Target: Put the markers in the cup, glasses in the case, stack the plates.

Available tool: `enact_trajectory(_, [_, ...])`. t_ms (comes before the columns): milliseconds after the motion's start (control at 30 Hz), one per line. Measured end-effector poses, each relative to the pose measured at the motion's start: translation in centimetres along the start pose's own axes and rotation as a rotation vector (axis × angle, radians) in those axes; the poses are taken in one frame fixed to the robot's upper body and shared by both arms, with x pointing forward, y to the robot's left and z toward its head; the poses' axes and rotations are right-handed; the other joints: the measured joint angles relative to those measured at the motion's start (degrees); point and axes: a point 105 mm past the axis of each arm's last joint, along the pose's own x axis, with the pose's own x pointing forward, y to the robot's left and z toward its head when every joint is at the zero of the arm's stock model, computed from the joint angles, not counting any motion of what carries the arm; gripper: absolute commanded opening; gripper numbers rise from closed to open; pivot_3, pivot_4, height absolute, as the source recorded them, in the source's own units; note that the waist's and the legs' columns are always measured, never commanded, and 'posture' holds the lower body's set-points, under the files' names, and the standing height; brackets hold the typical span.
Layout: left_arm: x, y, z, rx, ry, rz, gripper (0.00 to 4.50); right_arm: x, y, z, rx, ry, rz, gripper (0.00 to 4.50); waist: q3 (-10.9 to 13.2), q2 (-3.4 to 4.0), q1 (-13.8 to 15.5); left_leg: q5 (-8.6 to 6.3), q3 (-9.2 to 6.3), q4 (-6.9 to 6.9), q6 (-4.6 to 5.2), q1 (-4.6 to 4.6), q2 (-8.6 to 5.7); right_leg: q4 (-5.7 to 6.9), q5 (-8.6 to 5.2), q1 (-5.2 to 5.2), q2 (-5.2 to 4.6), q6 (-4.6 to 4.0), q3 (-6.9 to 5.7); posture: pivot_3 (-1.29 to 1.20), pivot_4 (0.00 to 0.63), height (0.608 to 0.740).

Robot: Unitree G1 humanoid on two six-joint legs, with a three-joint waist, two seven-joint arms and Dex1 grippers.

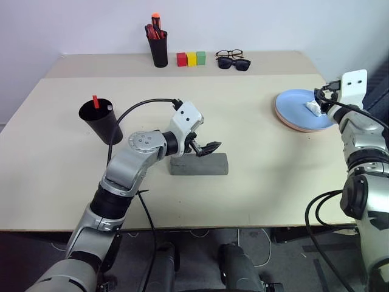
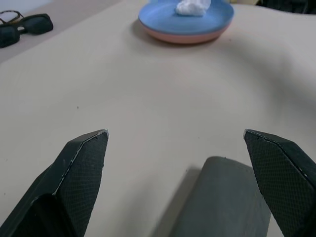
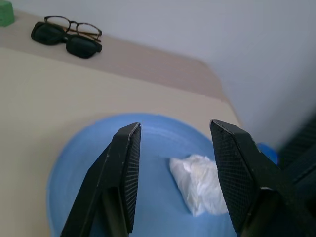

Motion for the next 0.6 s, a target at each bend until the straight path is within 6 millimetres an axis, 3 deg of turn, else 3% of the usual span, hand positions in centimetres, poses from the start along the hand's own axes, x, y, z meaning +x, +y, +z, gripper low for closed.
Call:
enact_trajectory(133, [0.1,-0.3,1.4,0.033,-0.18,0.021,4.5,-1.7,1.3,-0.6,-0.048,-0.062,0.179,2.22,0.0,0.01,-0.1,0.0,0.0,-0.08,0.0,0.04,0.02,0.0,0.01,0.0,0.0,0.02,0.0,0.0,0.15,0.74])
enact_trajectory(200, [-0.7,-0.3,0.3,0.034,-0.198,0.028,4.5,-3.3,2.3,-1.4,-0.059,-0.068,0.279,2.22,0.0,0.02,-0.1,-0.01,-0.01,-0.15,0.01,0.1,0.03,0.06,0.01,-0.01,0.0,0.03,0.0,0.0,0.15,0.74])
enact_trajectory(333, [-3.4,0.0,-4.4,0.002,-0.085,0.023,4.5,-8.7,4.4,-3.3,-0.015,-0.01,0.465,2.22,0.0,0.13,0.2,-0.01,-0.01,-0.23,0.01,0.22,0.05,0.2,-0.05,-0.01,0.0,-0.06,0.02,0.0,0.15,0.74])
enact_trajectory(433, [-5.4,0.0,-5.2,-0.03,-0.095,0.041,4.5,-12.6,5.3,-2.6,-0.007,0.0,0.549,2.22,-0.1,0.12,0.7,-0.03,0.01,-0.08,0.0,0.23,0.08,0.11,-0.16,0.09,-0.03,-0.24,0.02,0.0,0.15,0.74])
enact_trajectory(600, [-9.7,0.4,-6.8,-0.03,-0.085,0.129,4.5,-17.7,4.6,-2.2,0.016,0.04,0.569,2.22,-0.1,0.14,1.5,-0.1,0.06,-0.12,0.0,0.38,0.14,-0.19,-0.17,0.33,-0.13,-0.29,0.01,0.0,0.15,0.74])
